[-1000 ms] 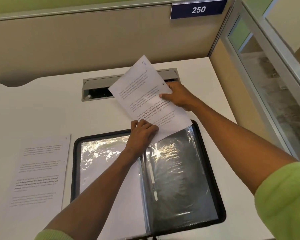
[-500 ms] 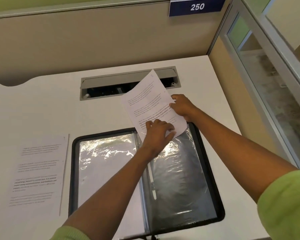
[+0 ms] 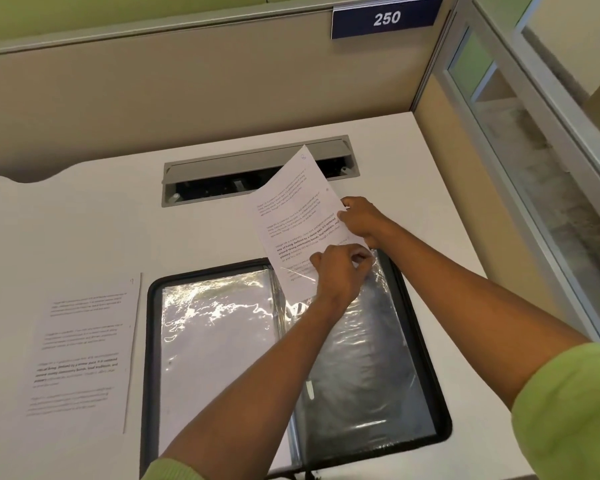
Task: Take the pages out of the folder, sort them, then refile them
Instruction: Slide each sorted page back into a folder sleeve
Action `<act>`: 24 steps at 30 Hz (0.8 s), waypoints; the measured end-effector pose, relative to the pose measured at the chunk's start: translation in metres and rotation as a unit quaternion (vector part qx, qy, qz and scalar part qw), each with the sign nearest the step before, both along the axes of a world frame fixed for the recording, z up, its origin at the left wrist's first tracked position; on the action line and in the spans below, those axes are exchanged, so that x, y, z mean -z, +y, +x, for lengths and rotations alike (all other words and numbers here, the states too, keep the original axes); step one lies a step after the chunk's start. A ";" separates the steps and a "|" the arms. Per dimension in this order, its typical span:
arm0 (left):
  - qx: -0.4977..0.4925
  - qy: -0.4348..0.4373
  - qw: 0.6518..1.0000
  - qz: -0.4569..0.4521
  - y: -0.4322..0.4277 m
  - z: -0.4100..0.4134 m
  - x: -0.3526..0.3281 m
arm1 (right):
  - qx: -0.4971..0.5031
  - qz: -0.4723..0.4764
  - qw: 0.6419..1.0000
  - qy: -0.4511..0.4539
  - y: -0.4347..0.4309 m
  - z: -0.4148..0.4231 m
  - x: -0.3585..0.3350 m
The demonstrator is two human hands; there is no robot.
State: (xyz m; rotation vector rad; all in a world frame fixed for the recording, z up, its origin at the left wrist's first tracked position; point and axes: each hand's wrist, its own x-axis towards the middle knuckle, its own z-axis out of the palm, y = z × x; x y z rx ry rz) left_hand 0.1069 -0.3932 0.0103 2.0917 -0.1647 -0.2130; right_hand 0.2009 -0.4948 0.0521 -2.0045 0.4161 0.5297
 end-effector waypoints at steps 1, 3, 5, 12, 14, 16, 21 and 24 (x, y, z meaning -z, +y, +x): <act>-0.005 0.003 1.000 0.001 -0.002 0.001 0.000 | -0.002 -0.001 1.000 0.006 -0.002 -0.001 0.001; -0.016 0.002 1.000 -0.005 -0.004 0.003 -0.001 | -0.001 0.002 1.000 0.016 -0.007 -0.003 0.003; -0.035 -0.001 0.999 -0.015 -0.005 0.006 0.001 | -0.008 0.006 1.000 0.022 -0.014 -0.005 0.005; -0.082 -0.027 0.996 0.006 0.012 0.015 -0.002 | -0.028 0.019 0.999 0.030 -0.048 -0.032 0.010; -0.116 -0.047 0.992 0.031 0.031 0.021 0.001 | -0.021 0.033 0.998 0.043 -0.058 -0.040 0.011; -0.167 -0.043 0.983 0.069 0.053 0.032 0.002 | -0.015 0.067 0.996 0.055 -0.067 -0.047 0.010; -0.228 0.090 0.968 0.054 0.097 0.075 0.002 | -0.005 0.133 0.989 0.064 -0.076 -0.051 0.010; -0.246 0.175 0.950 -0.081 0.107 0.088 -0.002 | -0.008 0.133 0.989 0.058 -0.075 -0.050 0.010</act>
